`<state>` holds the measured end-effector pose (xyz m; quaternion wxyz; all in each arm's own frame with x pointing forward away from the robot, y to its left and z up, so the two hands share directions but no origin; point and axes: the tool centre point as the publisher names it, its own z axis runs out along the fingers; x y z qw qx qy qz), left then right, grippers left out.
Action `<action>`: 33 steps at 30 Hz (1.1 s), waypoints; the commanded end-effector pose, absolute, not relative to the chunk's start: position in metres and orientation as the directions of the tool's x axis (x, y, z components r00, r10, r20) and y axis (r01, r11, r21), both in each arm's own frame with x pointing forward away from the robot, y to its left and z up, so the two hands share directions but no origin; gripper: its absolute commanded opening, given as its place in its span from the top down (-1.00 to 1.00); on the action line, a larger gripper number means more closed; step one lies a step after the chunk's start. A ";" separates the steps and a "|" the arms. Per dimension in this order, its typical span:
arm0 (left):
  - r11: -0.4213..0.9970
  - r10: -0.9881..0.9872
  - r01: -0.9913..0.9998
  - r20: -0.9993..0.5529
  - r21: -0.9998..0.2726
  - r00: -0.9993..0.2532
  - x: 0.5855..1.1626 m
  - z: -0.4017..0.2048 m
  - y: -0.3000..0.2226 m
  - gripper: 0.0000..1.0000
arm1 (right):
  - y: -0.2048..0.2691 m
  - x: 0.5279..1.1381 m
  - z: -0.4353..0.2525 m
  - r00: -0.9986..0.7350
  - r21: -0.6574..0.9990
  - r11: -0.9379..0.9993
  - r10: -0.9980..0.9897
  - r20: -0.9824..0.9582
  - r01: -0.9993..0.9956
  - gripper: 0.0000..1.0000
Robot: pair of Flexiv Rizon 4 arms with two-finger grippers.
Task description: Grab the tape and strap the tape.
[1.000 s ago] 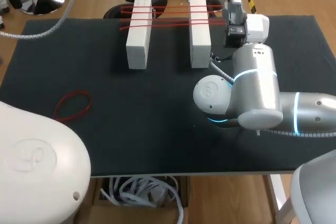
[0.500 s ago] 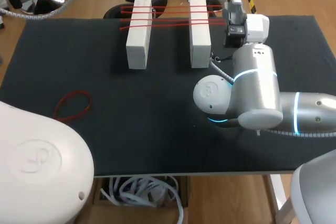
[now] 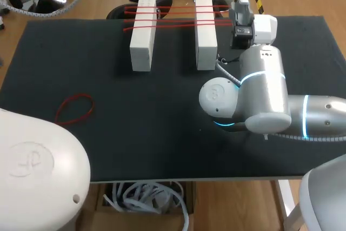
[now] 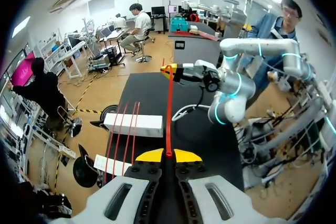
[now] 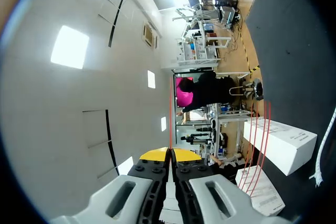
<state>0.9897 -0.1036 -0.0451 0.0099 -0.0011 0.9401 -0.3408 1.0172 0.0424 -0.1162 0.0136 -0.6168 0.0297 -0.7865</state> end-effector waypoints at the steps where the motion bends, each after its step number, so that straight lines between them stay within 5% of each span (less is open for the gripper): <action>1: 0.783 -0.003 0.000 -0.004 -0.622 -1.000 0.985 -0.042 -0.102 1.00 | 0.042 1.017 -0.114 -0.234 -0.062 -0.998 -0.056 0.971 -0.014 1.00; 14: 0.783 -0.003 0.000 -0.004 -0.622 -1.000 0.985 -0.042 -0.102 1.00 | 0.042 1.017 -0.114 -0.234 -0.062 -0.998 -0.056 0.971 -0.014 1.00; 17: 0.783 -0.003 0.000 -0.004 -0.622 -1.000 0.985 -0.042 -0.102 1.00 | 0.031 1.023 -0.121 -0.192 0.213 -0.977 0.213 0.958 -0.022 1.00; 25: 0.783 -0.003 0.000 -0.004 -0.622 -1.000 0.985 -0.042 -0.102 1.00 | 0.006 1.015 -0.106 -0.196 0.573 -0.819 0.567 0.800 -0.031 1.00; 33: 0.783 -0.003 0.000 -0.004 -0.622 -1.000 0.985 -0.042 -0.102 1.00 | -0.007 1.006 -0.100 -0.318 0.740 -0.669 0.719 0.618 -0.076 1.00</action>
